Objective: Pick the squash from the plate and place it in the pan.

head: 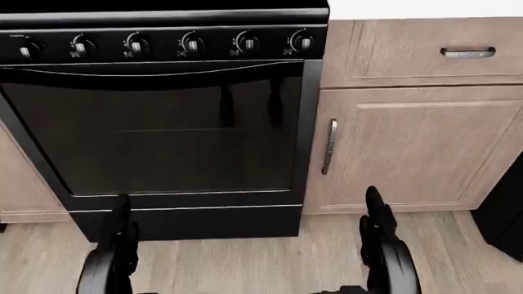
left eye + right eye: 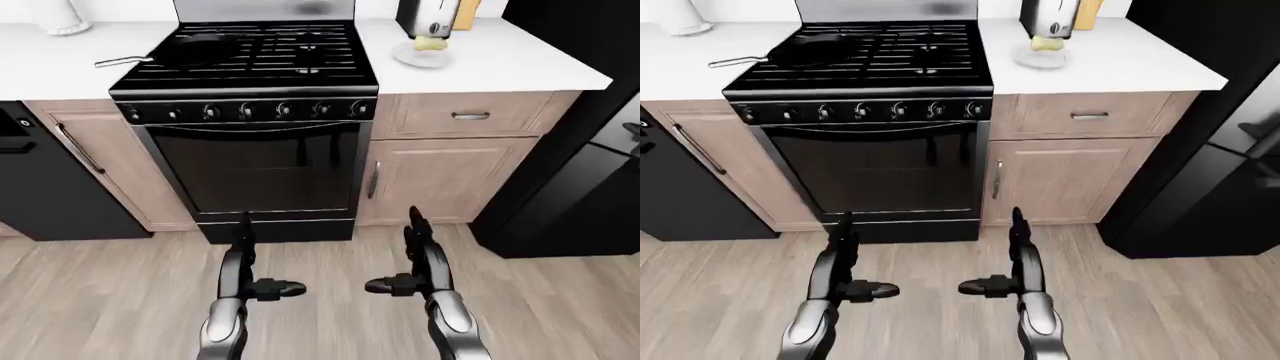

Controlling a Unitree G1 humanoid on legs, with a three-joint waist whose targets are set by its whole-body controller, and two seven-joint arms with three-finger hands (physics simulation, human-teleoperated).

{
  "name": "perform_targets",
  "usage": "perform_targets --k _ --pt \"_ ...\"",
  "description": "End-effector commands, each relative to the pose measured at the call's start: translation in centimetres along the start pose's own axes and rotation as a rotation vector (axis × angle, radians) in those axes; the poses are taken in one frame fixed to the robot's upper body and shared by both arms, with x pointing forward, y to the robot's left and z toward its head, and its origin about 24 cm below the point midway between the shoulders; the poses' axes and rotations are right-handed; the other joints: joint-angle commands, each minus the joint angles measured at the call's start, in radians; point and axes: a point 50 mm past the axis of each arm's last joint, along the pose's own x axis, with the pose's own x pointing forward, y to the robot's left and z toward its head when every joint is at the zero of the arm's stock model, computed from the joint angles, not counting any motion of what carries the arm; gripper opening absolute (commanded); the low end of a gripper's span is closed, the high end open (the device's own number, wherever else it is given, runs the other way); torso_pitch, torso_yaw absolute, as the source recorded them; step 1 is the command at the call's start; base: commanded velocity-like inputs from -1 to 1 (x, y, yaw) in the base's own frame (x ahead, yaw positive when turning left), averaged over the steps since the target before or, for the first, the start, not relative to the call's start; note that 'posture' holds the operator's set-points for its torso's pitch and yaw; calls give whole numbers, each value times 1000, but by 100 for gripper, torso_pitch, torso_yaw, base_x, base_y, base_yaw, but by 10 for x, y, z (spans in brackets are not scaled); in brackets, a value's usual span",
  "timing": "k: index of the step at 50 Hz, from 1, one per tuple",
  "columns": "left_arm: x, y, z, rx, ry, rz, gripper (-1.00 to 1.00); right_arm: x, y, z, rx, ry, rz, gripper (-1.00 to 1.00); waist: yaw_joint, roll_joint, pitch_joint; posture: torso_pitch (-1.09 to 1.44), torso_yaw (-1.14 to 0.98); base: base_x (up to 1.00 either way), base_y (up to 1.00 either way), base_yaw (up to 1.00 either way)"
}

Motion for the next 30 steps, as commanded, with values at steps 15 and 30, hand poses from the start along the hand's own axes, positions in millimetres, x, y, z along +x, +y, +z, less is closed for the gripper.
perform_targets --k 15,30 --pt "0 -2 33 5 -188 -29 100 4 -2 27 -25 -181 -20 100 7 -5 -79 0 0 0 0 0" --pt "41 2 75 3 -260 45 100 36 0 55 -58 -202 -29 100 6 -4 -94 0 0 0 0 0"
